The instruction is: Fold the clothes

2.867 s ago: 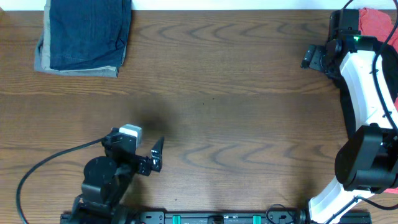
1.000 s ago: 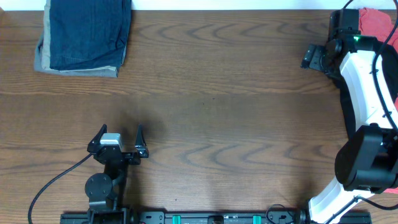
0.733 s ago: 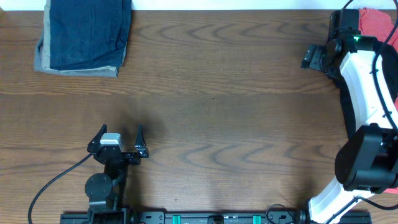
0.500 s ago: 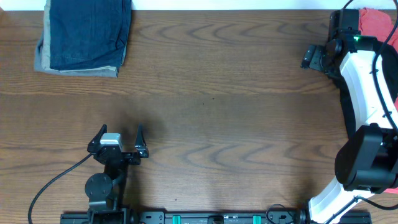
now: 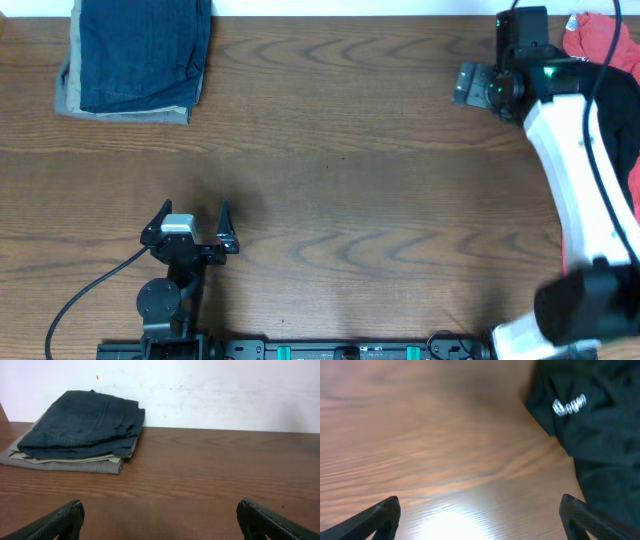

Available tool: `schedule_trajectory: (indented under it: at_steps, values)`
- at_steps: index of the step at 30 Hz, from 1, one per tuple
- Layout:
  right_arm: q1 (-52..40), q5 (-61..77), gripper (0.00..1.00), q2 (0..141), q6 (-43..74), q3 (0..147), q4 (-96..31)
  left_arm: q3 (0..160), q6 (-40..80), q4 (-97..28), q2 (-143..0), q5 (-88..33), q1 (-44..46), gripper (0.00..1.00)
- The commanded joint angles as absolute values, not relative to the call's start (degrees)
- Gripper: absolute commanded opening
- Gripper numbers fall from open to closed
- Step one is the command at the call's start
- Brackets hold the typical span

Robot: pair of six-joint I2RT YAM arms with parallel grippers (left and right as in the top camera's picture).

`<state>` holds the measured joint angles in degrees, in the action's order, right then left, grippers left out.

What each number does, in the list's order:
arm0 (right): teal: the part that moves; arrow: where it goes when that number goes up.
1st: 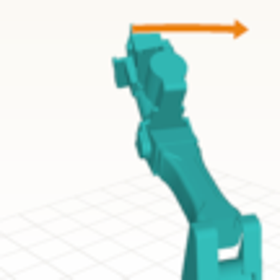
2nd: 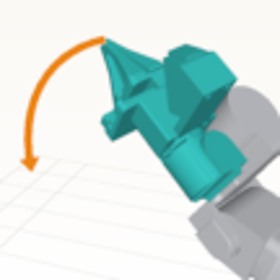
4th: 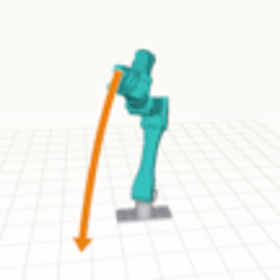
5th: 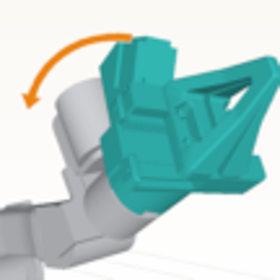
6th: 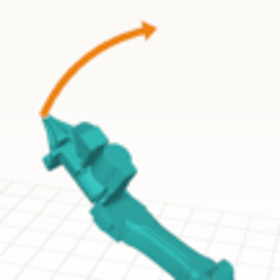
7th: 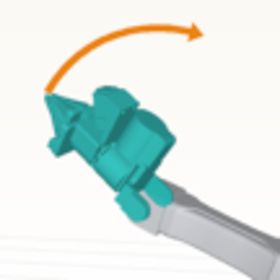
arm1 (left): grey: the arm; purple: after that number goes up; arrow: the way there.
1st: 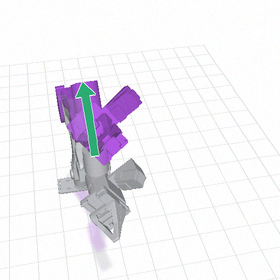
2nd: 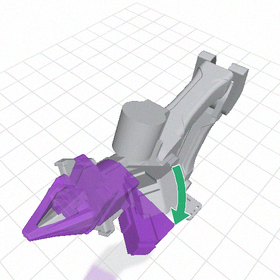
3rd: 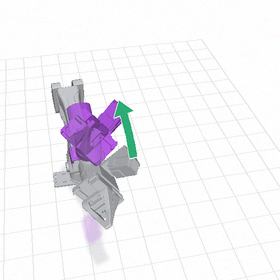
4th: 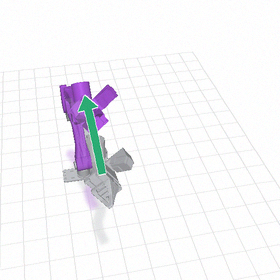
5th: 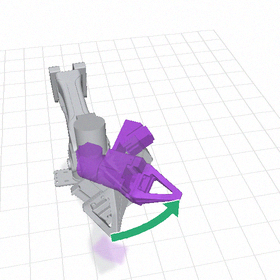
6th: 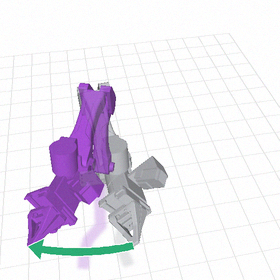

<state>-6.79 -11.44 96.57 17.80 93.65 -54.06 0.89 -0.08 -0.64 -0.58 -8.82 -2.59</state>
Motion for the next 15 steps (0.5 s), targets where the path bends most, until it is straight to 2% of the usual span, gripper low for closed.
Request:
schedule_trajectory:
  at_steps: [1, 10, 15]
  values:
    - [-11.5, -12.0, 0.99, 89.6, 18.6, 94.0, -54.0, 0.2, -0.9, -3.0, -0.2, -9.8, -2.9, 0.98]
    - [-24.5, -12.0, 0.99, 76.4, 18.6, 94.0, -54.0, 0.2, -0.9, -3.0, -0.2, -9.9, -2.9, 0.98]
    - [-25.5, -12.0, 0.99, 70.8, 18.6, 94.0, -55.6, 0.2, -0.9, -3.0, -0.2, -9.9, -2.9, 0.98]
